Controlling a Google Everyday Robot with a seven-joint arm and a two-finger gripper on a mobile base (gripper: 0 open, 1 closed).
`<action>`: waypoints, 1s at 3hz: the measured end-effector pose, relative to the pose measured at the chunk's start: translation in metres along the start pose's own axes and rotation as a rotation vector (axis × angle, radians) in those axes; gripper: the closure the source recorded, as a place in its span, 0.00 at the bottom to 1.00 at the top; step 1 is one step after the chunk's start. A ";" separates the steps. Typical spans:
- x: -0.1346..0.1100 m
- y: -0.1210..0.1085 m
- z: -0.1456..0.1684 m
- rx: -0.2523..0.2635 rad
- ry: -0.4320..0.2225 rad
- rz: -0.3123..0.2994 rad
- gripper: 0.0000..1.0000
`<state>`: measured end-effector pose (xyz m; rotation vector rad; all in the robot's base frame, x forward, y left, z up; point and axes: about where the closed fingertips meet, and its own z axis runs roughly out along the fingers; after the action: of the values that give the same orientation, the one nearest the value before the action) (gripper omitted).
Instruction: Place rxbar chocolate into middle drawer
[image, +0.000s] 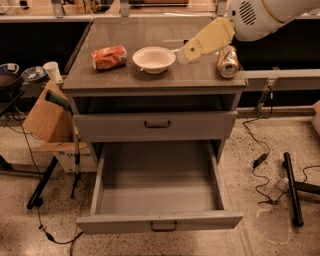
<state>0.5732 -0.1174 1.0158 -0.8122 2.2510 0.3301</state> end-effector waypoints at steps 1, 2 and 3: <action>0.000 -0.002 -0.001 0.005 -0.037 0.043 0.00; -0.006 -0.015 0.020 0.044 -0.070 0.131 0.00; -0.020 -0.031 0.040 0.106 -0.105 0.239 0.00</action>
Offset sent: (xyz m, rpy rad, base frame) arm 0.0586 -0.0024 -0.0225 0.1924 -0.0009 -0.3147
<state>0.6253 -0.1140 1.0012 -0.4608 2.2485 0.3529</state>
